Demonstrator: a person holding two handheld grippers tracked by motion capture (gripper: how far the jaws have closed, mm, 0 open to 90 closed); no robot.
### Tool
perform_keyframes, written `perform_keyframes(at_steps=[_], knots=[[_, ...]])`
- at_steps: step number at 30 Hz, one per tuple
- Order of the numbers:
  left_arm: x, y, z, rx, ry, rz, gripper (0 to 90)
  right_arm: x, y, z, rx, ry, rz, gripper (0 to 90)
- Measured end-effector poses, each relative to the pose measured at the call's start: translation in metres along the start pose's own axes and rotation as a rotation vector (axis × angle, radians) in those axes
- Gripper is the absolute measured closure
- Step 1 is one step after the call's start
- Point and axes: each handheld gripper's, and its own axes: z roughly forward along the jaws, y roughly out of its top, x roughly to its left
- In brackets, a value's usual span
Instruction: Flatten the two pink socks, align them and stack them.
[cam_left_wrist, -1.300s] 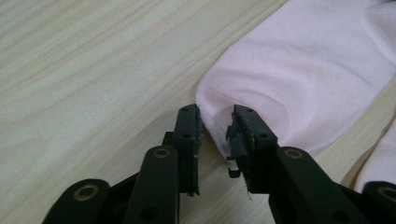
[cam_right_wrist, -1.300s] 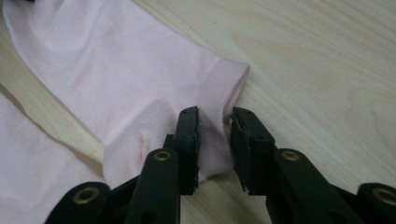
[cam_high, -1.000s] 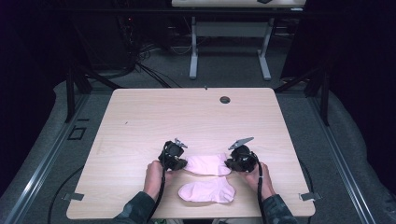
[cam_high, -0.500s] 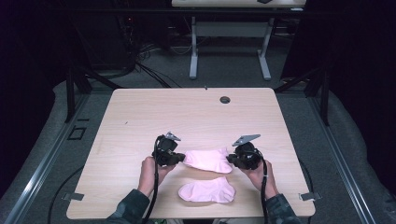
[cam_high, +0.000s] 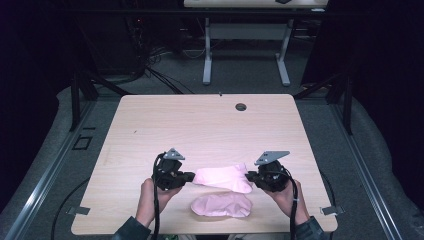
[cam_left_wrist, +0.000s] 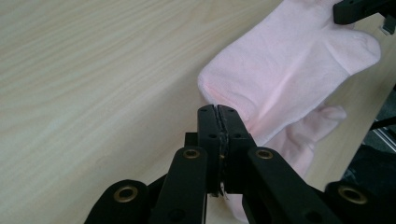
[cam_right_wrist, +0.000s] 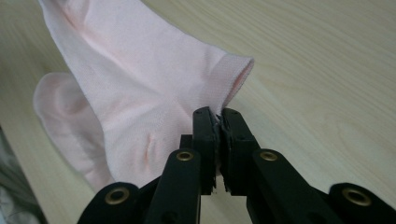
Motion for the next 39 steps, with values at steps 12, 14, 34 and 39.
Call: perform_keyframes(at_steps=[12,14,34,39], knots=[[-0.016,-0.044,0.01,0.069,-0.037,-0.031,88.9,0.017,-0.029,0.01,0.057,0.051,-0.002,85.3],[-0.017,-0.048,0.012,0.08,-0.039,-0.026,88.9,0.019,-0.034,0.014,0.073,0.058,0.0,85.3],[-0.026,-0.05,0.019,0.078,0.095,0.021,51.4,0.023,-0.049,0.021,0.066,0.037,0.035,63.3],[-0.035,-0.045,0.03,0.111,0.099,0.06,52.7,0.033,-0.047,0.027,0.081,0.045,-0.001,63.8]])
